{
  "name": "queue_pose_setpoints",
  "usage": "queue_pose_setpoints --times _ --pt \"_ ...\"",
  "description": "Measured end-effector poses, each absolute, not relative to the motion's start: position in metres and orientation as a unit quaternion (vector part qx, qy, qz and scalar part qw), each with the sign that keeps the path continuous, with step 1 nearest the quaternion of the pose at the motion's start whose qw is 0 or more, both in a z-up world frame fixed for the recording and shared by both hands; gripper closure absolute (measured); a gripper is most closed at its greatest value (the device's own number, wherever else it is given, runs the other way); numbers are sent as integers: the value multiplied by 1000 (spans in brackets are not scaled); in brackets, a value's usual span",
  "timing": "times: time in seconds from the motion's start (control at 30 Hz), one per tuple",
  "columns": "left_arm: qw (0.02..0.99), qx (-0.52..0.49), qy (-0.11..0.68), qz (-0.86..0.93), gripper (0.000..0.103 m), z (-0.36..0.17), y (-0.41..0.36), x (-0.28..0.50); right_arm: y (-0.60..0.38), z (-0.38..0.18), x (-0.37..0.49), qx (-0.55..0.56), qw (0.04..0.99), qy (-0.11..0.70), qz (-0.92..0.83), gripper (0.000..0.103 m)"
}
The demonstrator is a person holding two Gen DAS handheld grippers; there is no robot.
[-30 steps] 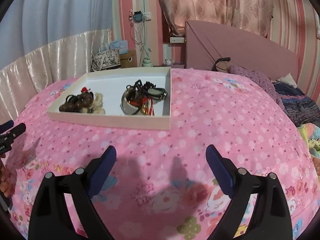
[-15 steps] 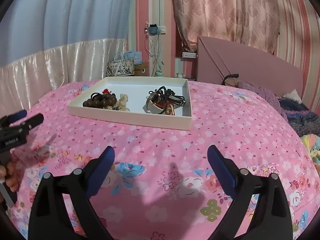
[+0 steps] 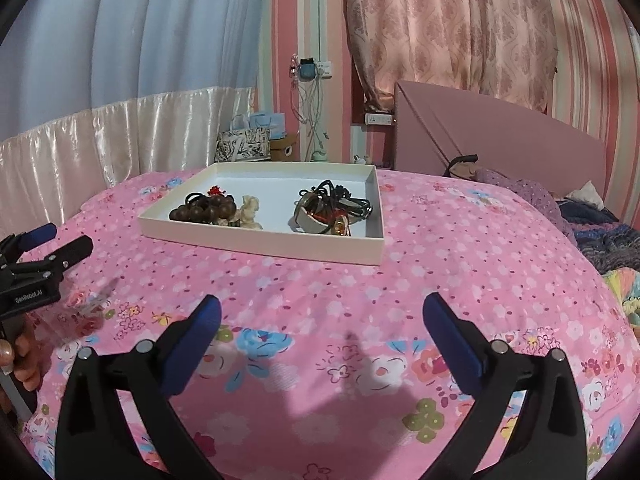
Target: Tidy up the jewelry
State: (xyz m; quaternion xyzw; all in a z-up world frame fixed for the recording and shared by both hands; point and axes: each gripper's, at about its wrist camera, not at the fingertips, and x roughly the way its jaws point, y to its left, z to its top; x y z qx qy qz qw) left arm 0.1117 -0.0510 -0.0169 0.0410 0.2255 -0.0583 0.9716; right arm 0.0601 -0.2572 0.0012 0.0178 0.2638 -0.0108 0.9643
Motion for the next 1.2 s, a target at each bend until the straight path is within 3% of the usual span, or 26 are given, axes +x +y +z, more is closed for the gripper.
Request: queue_pose_setpoints --times 1.2 --pt "974 45 219 -45 3 -16 -48 112 -262 1 58 28 965 261 -20 2"
